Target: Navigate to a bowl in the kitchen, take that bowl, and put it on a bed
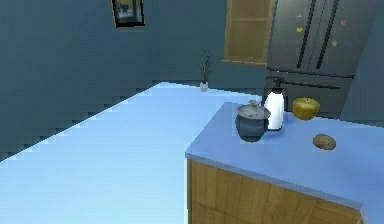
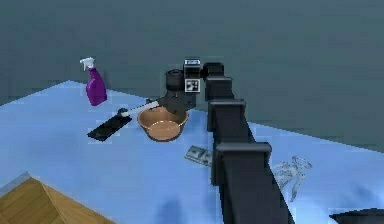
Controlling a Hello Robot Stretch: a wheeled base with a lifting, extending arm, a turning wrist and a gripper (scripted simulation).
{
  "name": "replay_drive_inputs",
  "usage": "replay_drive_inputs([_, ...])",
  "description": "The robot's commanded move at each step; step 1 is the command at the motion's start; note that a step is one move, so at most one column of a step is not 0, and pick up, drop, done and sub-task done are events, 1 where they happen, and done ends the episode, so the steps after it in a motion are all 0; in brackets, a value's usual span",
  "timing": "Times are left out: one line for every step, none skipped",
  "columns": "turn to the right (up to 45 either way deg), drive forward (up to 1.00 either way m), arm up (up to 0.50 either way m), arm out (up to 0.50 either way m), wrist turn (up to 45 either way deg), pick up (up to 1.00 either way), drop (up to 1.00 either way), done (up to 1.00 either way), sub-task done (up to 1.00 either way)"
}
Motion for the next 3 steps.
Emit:
replay_drive_inputs([0.0,0.00,0.00,0.00,18.0,0.00,0.00,0.00,0.00])
replay_drive_inputs([0.0,0.00,-0.08,0.00,0.0,0.00,0.00,0.00,0.00])
replay_drive_inputs([0.0,0.00,0.00,0.00,0.0,1.00,0.00,0.00,0.00])
